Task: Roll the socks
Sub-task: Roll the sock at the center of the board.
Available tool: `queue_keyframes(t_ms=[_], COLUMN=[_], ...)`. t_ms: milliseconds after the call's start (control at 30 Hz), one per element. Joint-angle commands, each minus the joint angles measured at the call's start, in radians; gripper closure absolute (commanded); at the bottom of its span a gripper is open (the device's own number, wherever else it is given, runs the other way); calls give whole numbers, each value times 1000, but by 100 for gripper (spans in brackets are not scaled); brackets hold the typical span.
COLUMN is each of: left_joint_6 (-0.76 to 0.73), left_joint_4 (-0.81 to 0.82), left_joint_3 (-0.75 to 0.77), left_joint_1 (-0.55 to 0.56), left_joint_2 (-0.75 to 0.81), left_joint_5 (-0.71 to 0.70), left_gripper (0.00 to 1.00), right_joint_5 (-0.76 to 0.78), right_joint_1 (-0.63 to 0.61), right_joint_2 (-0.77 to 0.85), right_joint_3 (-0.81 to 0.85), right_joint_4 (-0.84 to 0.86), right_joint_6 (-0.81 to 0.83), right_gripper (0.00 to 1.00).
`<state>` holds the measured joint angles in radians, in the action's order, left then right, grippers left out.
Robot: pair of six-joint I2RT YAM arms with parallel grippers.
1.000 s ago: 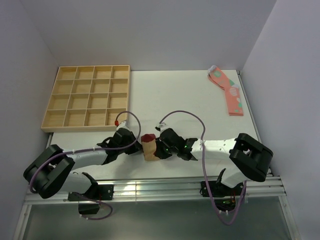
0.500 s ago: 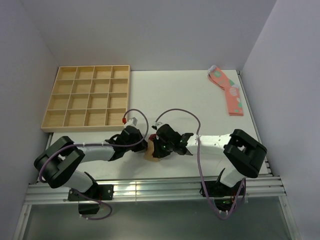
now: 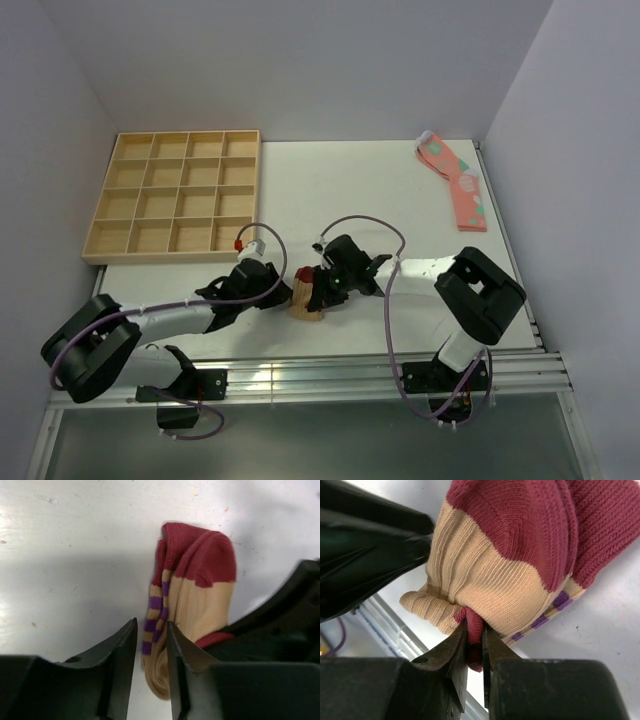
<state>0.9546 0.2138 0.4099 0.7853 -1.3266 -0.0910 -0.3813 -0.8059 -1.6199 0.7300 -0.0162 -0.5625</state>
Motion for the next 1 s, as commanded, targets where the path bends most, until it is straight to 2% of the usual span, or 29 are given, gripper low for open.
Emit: queue_keyframes(t_ms=[0, 133, 400, 700, 967], left_joint_6=[-42, -80, -139, -178, -252], left_joint_4=[7, 48, 99, 283, 355], left_joint_3=[-28, -75, -144, -226, -232], left_joint_1=[8, 17, 103, 233, 270], left_joint_2=[110, 210, 323, 317, 288], left_joint_5=[-27, -39, -125, -214, -220], left_gripper=[63, 55, 54, 51, 51], right_joint_5=[44, 27, -71, -102, -110], right_joint_1=[39, 48, 93, 109, 126], right_joint_2=[-87, -139, -199, -259, -288], right_joint_3=[-26, 23, 80, 184, 207], right_joint_4=[-106, -168, -224, -346, -383], right_joint_6=[52, 69, 108, 210, 239], right_gripper=[100, 100, 100, 100, 100])
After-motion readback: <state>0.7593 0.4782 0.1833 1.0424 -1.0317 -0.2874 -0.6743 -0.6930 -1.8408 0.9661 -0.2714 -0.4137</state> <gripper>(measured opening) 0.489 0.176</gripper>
